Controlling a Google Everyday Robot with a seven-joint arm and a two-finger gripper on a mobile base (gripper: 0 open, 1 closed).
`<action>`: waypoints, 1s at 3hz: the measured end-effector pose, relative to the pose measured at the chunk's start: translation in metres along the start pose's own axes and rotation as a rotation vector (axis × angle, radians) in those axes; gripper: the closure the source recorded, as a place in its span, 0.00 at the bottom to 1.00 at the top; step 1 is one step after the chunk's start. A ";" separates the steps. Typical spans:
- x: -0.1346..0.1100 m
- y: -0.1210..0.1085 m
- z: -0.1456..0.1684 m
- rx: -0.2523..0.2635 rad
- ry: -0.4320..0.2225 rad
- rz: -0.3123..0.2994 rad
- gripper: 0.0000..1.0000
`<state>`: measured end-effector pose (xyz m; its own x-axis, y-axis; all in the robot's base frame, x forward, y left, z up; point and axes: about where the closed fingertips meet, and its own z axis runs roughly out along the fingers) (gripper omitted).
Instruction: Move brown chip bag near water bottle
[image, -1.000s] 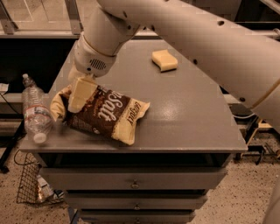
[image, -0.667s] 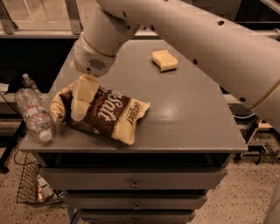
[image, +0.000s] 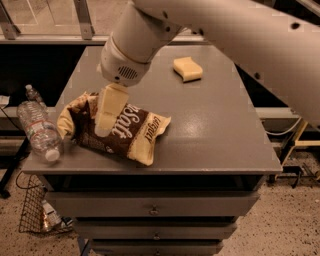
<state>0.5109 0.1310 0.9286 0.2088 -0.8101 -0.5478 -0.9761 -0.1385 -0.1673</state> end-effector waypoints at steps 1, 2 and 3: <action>0.041 0.007 -0.037 0.099 0.001 0.084 0.00; 0.100 0.008 -0.073 0.184 -0.018 0.194 0.00; 0.166 0.010 -0.117 0.279 -0.025 0.321 0.00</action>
Offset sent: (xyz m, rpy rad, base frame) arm 0.0245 -0.2226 -0.0023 0.1309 -0.0317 -0.4454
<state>0.5289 -0.0712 0.9317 -0.0985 -0.7721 -0.6279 -0.9389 0.2812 -0.1986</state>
